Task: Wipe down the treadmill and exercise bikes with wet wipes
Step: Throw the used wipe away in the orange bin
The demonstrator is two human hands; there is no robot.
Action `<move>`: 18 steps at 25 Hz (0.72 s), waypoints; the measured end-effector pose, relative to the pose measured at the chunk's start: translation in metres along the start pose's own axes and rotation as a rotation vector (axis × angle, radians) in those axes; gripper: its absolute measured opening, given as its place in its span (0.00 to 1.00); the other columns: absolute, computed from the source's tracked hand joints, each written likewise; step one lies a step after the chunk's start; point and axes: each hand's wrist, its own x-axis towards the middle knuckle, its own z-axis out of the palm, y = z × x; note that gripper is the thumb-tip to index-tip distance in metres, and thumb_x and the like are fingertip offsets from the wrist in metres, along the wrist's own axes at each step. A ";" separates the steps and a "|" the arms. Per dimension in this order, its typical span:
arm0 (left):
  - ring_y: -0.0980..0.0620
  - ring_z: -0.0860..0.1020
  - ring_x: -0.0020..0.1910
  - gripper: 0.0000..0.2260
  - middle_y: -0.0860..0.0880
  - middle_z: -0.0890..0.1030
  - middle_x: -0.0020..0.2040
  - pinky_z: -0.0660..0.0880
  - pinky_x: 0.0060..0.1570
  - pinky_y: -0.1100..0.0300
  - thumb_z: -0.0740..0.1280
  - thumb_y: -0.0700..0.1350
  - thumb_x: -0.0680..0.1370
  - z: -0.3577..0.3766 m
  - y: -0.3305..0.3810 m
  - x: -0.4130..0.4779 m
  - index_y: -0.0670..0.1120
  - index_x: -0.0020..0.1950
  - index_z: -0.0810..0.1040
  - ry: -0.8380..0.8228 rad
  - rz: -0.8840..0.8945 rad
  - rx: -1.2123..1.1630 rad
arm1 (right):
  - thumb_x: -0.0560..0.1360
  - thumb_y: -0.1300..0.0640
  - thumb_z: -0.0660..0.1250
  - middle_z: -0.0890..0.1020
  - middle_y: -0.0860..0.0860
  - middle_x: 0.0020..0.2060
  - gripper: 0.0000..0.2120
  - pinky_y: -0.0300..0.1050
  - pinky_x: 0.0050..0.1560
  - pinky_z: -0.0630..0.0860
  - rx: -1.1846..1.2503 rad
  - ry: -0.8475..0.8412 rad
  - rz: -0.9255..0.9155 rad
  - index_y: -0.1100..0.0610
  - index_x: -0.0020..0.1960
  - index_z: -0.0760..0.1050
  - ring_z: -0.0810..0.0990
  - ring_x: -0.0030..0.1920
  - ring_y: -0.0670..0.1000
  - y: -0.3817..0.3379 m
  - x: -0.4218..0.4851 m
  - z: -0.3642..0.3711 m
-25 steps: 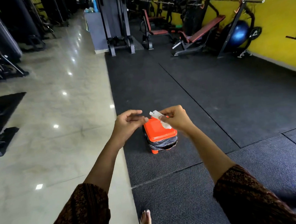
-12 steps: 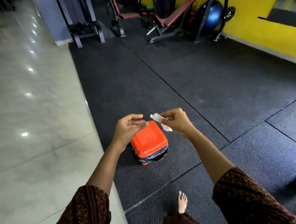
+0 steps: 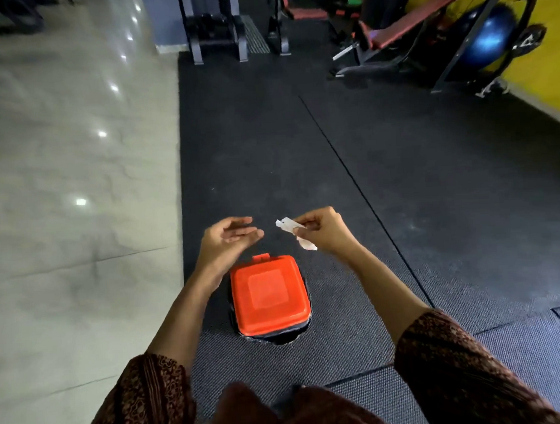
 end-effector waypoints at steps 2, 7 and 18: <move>0.66 0.81 0.39 0.12 0.51 0.83 0.45 0.75 0.40 0.73 0.74 0.38 0.71 0.009 -0.002 0.011 0.45 0.52 0.79 0.036 -0.038 -0.016 | 0.74 0.63 0.69 0.84 0.60 0.42 0.07 0.26 0.33 0.70 0.007 -0.036 -0.002 0.62 0.50 0.82 0.79 0.39 0.48 0.004 0.024 -0.009; 0.67 0.81 0.40 0.10 0.52 0.83 0.45 0.75 0.40 0.72 0.74 0.39 0.72 0.020 -0.009 0.034 0.47 0.51 0.79 0.099 -0.066 -0.007 | 0.75 0.64 0.68 0.84 0.60 0.41 0.07 0.25 0.32 0.70 0.023 -0.115 -0.028 0.62 0.50 0.82 0.78 0.39 0.48 0.019 0.057 -0.010; 0.67 0.80 0.38 0.13 0.49 0.82 0.44 0.74 0.38 0.74 0.74 0.37 0.71 0.036 -0.020 0.082 0.41 0.55 0.79 0.100 -0.095 0.022 | 0.73 0.64 0.69 0.83 0.51 0.36 0.06 0.27 0.37 0.70 0.032 -0.149 -0.014 0.61 0.49 0.83 0.77 0.34 0.36 0.055 0.105 0.002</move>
